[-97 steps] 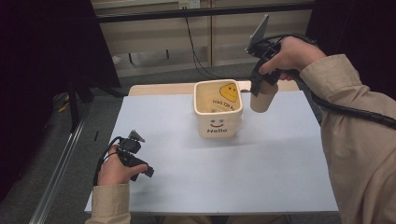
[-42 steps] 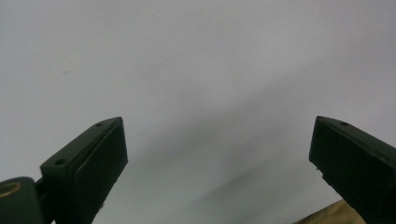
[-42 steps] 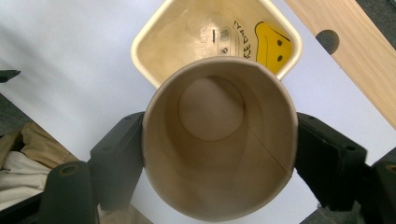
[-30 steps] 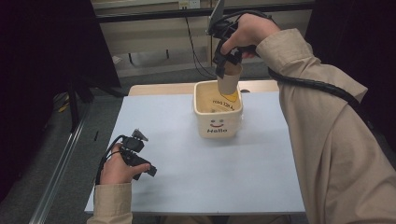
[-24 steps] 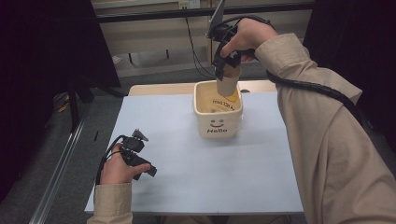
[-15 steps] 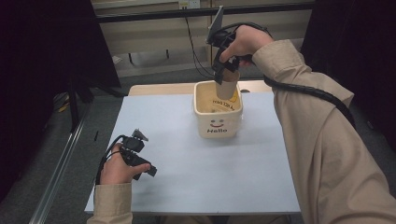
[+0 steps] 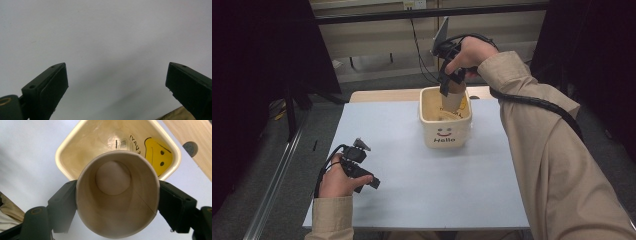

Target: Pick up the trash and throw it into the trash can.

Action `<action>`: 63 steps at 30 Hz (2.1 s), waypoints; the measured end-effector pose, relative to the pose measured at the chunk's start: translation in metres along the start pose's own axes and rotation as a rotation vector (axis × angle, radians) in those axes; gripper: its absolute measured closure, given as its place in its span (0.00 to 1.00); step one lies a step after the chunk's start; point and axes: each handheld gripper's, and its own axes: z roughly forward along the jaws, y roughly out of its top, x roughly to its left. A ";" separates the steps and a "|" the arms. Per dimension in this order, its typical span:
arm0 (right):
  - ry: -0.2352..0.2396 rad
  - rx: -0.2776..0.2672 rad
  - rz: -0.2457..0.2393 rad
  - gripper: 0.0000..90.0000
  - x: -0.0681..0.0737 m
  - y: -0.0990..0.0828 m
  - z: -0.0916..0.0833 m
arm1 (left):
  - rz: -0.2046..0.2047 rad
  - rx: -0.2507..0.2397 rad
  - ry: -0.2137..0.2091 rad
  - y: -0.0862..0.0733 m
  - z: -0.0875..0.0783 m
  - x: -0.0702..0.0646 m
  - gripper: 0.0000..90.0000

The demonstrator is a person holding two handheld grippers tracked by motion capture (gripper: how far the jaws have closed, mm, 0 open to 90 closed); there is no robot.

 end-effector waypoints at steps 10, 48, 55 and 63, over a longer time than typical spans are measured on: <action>0.006 0.003 0.009 0.24 -0.003 -0.003 0.002 | -0.012 -0.014 0.000 0.001 0.002 -0.002 0.05; -0.029 -0.024 0.016 0.12 -0.004 -0.008 -0.021 | -0.008 -0.017 -0.002 0.002 0.002 -0.004 0.05; -0.043 -0.036 0.019 0.12 -0.006 -0.014 -0.040 | -0.012 -0.011 -0.004 0.003 0.003 -0.006 0.04; -0.059 -0.050 0.013 0.13 -0.005 -0.019 -0.064 | -0.001 -0.007 0.002 0.004 0.003 -0.005 0.04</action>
